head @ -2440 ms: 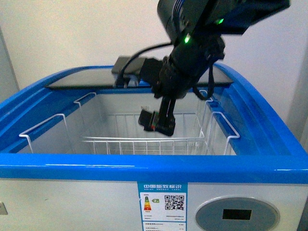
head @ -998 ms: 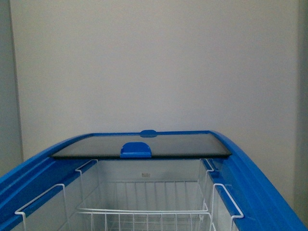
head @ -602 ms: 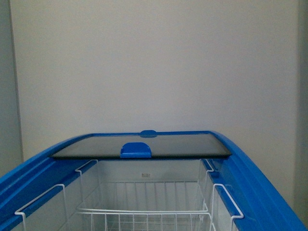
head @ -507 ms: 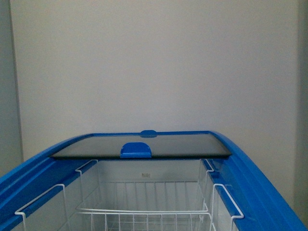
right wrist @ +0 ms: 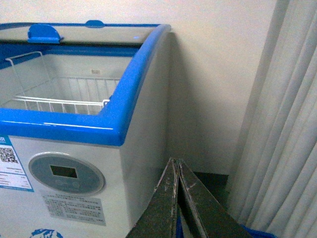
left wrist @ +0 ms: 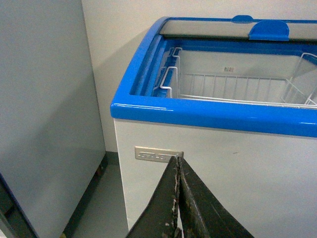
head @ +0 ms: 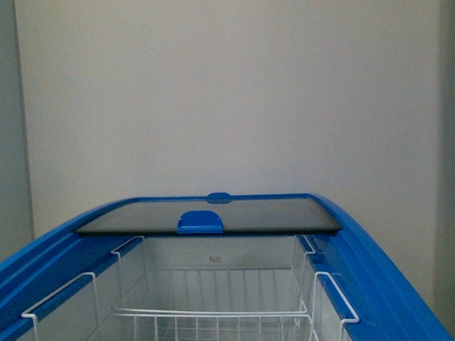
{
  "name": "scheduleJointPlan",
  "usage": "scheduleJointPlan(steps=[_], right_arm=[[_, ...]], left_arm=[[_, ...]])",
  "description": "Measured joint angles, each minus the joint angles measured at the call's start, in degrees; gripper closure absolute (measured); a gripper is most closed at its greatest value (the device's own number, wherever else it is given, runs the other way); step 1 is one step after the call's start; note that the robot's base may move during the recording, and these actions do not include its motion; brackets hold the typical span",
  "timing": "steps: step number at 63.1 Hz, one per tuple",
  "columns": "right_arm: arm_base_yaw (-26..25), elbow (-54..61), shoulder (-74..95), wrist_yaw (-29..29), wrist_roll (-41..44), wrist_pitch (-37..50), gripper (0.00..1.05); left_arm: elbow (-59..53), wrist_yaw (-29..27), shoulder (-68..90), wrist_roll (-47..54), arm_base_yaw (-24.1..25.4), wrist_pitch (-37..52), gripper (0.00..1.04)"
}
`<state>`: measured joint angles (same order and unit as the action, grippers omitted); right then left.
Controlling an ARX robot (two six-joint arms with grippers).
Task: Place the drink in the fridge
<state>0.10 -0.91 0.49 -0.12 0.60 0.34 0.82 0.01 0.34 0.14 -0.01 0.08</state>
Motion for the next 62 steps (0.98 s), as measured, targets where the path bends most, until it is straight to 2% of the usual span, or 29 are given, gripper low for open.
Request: scheduleJointPlan(steps=[6,10,12,21,31,36,38,62], right_arm=[[0.00,0.02,-0.17,0.15,0.00,-0.24,1.02],[0.00,0.02,-0.24,0.11,0.00,-0.26,0.89],[0.00,0.00,-0.22,0.11,0.00,-0.26,0.85],[0.00,0.02,-0.22,0.09,0.00,-0.26,0.52],[0.00,0.02,-0.24,0.11,0.00,-0.26,0.28],[0.00,0.00,-0.22,0.11,0.00,-0.26,0.11],[0.00,0.02,-0.22,0.11,-0.04,-0.26,0.06],[0.00,0.02,-0.24,0.11,-0.02,-0.26,0.08]], left_arm=[[0.00,-0.02,0.00,-0.07,0.02,0.00,1.01],[0.00,0.00,0.00,-0.02,0.00,0.00,0.88],[0.00,0.00,0.00,-0.02,0.00,0.00,0.82],[0.00,-0.02,0.00,-0.04,0.00,0.00,0.49],[0.00,-0.02,0.00,-0.04,0.00,0.00,0.26],[0.00,-0.02,0.00,-0.02,0.00,0.00,0.07],[0.00,0.00,0.00,-0.02,0.00,0.00,0.07],[0.00,-0.02,0.00,-0.02,0.00,0.00,0.08]])
